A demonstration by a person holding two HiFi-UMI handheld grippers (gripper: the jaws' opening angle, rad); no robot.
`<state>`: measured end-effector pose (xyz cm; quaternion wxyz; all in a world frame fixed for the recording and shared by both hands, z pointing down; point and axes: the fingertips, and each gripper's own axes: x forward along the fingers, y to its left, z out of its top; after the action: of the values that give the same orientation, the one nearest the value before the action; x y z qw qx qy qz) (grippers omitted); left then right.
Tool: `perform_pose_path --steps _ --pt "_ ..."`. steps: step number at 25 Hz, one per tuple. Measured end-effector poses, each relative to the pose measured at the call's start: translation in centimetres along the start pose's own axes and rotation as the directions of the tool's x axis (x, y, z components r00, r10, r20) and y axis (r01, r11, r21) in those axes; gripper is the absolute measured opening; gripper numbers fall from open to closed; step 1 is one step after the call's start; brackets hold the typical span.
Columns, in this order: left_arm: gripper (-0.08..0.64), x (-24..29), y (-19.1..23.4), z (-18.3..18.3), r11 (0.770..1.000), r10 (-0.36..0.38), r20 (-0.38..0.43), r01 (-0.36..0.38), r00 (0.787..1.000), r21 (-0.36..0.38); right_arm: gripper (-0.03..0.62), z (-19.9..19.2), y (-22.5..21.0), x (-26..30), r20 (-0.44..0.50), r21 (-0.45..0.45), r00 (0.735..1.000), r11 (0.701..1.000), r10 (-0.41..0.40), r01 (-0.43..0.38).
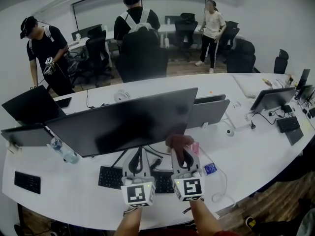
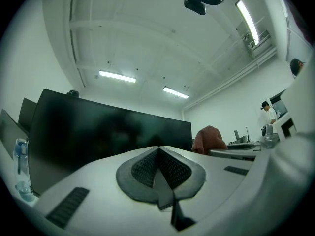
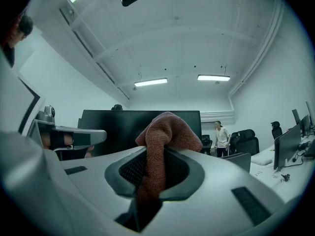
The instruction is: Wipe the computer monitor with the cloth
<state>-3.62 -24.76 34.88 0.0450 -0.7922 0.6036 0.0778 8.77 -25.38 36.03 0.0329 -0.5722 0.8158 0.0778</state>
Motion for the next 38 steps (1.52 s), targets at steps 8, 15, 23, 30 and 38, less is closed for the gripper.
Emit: perform_pose_path --steps 8,15,23,30,38 --pt "0.023 1.7 -0.7 -2.0 1.0 0.001 -0.02 -0.001 1.0 0.01 0.077 -2.5 -1.9 1.1 -0.021 0.004 1.0 1.0 -0.006 0.007" --pt "0.023 2.8 -0.9 -5.0 1.0 0.013 -0.069 -0.012 0.998 0.003 0.077 -6.3 -3.6 2.1 -0.08 0.028 0.996 0.999 -0.028 0.03" --pt "0.023 4.4 -1.7 -8.6 1.0 0.012 -0.133 -0.013 0.991 -0.009 0.077 -12.4 -5.7 3.2 -0.169 0.052 0.985 0.997 -0.043 0.053" --pt "0.023 6.4 -2.0 -11.6 1.0 0.021 -0.174 -0.024 0.985 -0.017 0.077 -17.3 -8.1 4.9 -0.233 0.075 0.971 0.995 -0.054 0.073" --pt "0.023 8.3 -2.0 -15.0 0.999 0.032 -0.222 -0.039 0.975 -0.029 0.077 -21.7 -10.2 7.4 -0.29 0.089 0.955 0.992 -0.056 0.085"
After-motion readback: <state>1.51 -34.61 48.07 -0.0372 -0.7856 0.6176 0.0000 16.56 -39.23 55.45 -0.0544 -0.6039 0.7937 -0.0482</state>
